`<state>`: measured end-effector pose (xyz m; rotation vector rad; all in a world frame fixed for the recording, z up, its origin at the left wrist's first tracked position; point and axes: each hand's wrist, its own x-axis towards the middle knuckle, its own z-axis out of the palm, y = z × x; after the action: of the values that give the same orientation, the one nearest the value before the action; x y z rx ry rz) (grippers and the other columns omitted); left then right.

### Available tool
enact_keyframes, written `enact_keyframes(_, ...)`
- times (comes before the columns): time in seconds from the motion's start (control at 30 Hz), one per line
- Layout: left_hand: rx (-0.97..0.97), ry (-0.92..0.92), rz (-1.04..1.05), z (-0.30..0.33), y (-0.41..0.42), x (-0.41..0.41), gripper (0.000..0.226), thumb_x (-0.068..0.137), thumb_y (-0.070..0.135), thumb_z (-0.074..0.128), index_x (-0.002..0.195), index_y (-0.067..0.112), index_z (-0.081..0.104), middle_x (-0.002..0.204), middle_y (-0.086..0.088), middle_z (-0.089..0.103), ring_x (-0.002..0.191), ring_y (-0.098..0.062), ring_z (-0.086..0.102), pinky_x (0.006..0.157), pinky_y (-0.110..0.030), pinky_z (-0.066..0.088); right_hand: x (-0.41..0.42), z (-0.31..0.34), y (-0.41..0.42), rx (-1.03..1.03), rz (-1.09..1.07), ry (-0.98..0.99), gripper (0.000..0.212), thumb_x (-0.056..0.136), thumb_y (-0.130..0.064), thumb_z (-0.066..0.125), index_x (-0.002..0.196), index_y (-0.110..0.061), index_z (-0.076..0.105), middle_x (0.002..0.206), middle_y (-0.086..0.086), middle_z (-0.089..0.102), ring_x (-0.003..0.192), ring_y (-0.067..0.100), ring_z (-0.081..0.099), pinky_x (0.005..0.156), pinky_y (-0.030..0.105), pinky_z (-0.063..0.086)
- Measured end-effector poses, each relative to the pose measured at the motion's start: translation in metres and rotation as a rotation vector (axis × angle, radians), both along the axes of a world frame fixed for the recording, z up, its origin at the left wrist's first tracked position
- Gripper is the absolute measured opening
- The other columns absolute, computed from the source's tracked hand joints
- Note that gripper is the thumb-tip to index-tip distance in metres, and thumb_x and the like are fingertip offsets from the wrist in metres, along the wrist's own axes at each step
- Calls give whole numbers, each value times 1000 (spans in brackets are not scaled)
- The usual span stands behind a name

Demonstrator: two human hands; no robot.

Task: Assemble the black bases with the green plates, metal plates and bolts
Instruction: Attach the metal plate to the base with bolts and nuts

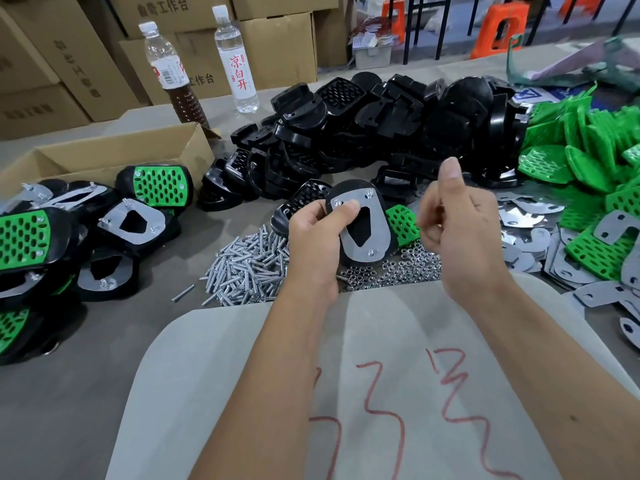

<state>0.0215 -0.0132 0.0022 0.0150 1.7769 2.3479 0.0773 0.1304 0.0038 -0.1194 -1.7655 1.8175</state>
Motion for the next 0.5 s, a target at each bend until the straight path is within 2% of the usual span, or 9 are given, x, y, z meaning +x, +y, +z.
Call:
enact_keyframes(0.1,-32,17,-19,-1,1,1,14,94,6,68,105,-4,71,88,-11,75,79,-24,71,67,-34,60,-1,-3,-5,59,111,-53,56,106,-52,44,104,-8,78,65,-11,52,48,8,30,45,17,27)
enact_keyframes(0.17,-6,2,14,0,-1,0,17,94,5,69,105,-8,69,88,-13,74,80,-27,70,71,-37,60,-1,-4,-5,95,83,-35,66,106,-52,45,80,3,72,58,-1,47,48,14,28,47,23,27)
enact_keyframes(0.2,14,-12,29,0,-2,-1,19,93,4,69,106,-10,68,89,-15,74,81,-29,70,75,-41,60,1,-1,-5,89,43,3,72,106,-52,46,63,5,56,54,9,36,48,20,24,48,27,22)
enact_keyframes(0.23,24,-19,36,1,-2,-1,20,93,4,69,106,-11,67,90,-16,74,82,-30,70,78,-45,60,2,0,-4,81,12,39,72,105,-49,48,58,5,41,53,14,28,49,23,20,50,30,19)
enact_keyframes(0.27,17,-14,33,0,-2,-1,19,93,4,69,106,-10,68,90,-16,74,81,-29,71,78,-45,61,2,0,-1,112,-2,56,68,106,-44,51,58,3,38,53,13,28,49,24,21,50,31,20)
enact_keyframes(0.3,1,-1,23,0,-1,-1,17,93,5,69,104,-8,69,89,-15,75,80,-28,71,76,-44,61,1,-1,0,159,-7,55,56,106,-36,56,63,-1,48,55,8,35,49,23,28,49,31,25)
enact_keyframes(0.37,-34,34,-4,-2,0,1,11,94,6,69,100,-3,70,87,-14,74,79,-26,71,73,-41,60,0,0,-4,293,21,12,13,102,-15,66,94,-14,76,73,5,57,60,27,48,56,33,43)
enact_keyframes(0.43,-50,61,-17,-3,1,1,8,94,5,69,98,-2,70,86,-13,73,78,-26,70,72,-41,59,-1,-1,-8,373,45,-20,22,98,-7,69,114,-19,79,90,10,61,71,25,56,68,34,48)
enact_keyframes(0.5,-57,74,-21,-4,2,1,11,93,3,69,98,-6,68,87,-17,71,80,-28,69,76,-45,58,-3,-2,-5,333,26,-23,11,99,-14,70,101,-11,80,84,7,60,67,11,54,64,29,45)
